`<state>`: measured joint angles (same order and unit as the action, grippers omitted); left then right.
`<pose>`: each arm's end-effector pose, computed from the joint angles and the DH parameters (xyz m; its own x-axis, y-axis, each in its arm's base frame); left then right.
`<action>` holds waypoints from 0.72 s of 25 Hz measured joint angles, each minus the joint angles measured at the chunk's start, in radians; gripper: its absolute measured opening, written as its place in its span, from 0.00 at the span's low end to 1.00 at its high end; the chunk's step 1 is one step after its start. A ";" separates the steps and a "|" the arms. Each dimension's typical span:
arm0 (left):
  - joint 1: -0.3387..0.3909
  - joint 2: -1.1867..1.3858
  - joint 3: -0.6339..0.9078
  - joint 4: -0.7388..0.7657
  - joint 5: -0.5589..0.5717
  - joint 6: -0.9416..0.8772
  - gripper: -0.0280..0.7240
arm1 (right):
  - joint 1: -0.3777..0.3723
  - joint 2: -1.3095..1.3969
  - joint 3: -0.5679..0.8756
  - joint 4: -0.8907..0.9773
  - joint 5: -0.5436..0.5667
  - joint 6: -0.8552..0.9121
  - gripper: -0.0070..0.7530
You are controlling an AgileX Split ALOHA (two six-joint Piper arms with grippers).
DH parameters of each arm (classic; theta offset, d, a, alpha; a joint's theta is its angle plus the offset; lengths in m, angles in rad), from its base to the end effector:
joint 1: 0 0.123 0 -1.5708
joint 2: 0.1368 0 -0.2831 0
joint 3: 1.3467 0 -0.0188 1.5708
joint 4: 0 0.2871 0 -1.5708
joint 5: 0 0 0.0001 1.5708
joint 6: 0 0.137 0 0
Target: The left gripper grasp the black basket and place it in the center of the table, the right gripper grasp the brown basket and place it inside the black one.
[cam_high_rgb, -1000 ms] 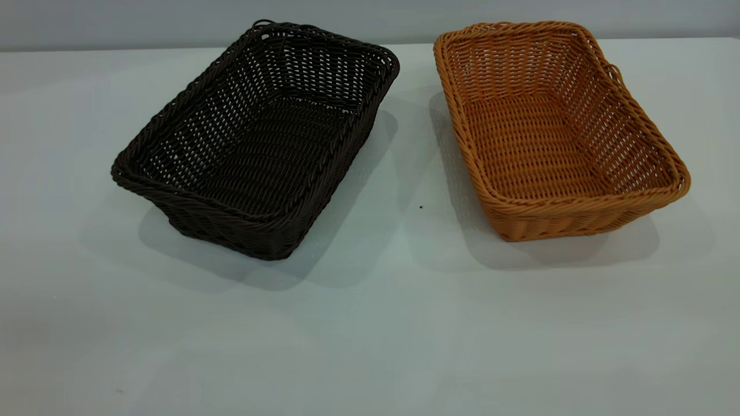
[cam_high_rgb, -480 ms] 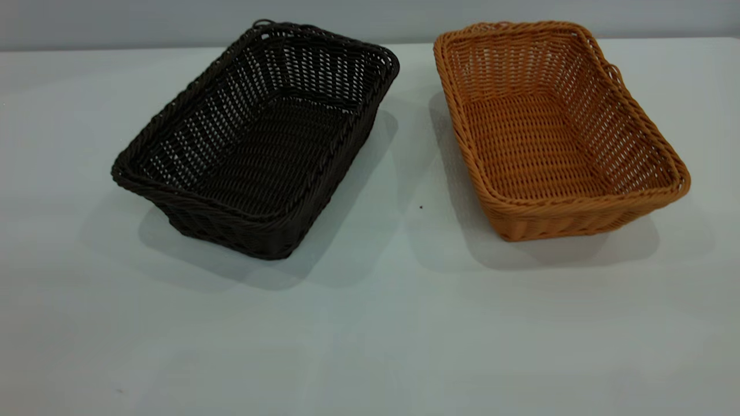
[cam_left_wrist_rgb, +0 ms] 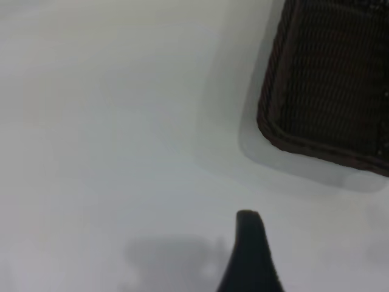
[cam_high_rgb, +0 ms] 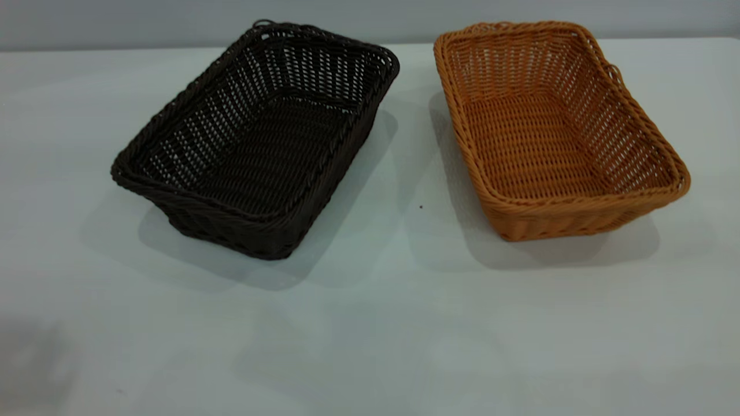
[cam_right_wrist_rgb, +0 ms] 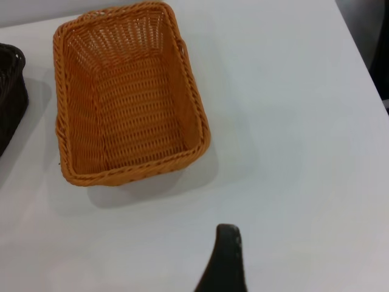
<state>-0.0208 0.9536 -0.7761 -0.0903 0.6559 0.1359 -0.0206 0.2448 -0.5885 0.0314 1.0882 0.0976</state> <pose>0.2572 -0.0129 0.2742 -0.6719 0.0781 -0.7366 0.1046 0.9945 0.0101 0.0987 0.0018 0.2817 -0.6069 0.1244 -0.7850 0.0669 0.9922 0.1055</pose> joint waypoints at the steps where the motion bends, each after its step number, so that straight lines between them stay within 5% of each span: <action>1: 0.000 0.048 -0.025 0.000 -0.015 0.018 0.71 | 0.000 0.015 0.000 0.005 -0.014 0.000 0.79; 18: -0.003 0.867 -0.492 -0.067 -0.147 0.228 0.71 | 0.000 0.072 -0.001 0.025 -0.101 0.023 0.79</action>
<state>-0.0240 1.8202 -1.2681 -0.1568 0.5092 0.3639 -0.0206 0.3163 -0.5896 0.0569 0.9870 0.1205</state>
